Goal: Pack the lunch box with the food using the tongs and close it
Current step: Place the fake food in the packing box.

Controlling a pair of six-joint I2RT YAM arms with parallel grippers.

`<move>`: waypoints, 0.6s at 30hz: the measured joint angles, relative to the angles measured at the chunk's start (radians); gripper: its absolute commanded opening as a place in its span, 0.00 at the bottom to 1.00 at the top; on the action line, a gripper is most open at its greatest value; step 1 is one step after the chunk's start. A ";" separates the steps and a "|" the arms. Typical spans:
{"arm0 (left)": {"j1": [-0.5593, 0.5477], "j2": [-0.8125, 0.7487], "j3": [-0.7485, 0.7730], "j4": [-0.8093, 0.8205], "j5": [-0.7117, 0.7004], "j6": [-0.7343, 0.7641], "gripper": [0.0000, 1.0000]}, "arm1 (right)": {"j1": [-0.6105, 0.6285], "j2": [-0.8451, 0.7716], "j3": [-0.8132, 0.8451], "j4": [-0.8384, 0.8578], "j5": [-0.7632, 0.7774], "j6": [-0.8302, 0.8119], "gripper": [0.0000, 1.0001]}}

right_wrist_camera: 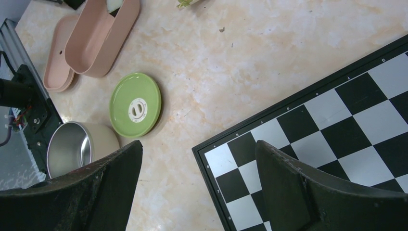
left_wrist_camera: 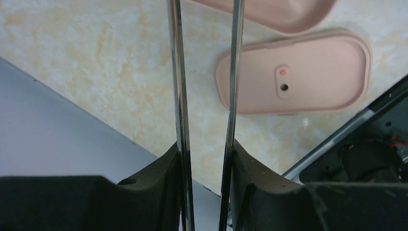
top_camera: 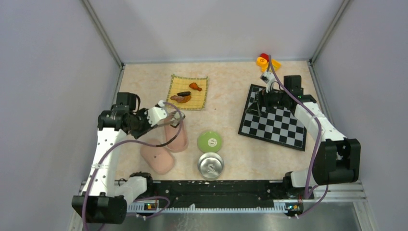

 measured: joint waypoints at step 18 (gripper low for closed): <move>0.000 -0.035 -0.172 -0.063 -0.148 0.192 0.26 | 0.000 0.000 -0.002 0.000 -0.002 0.000 0.85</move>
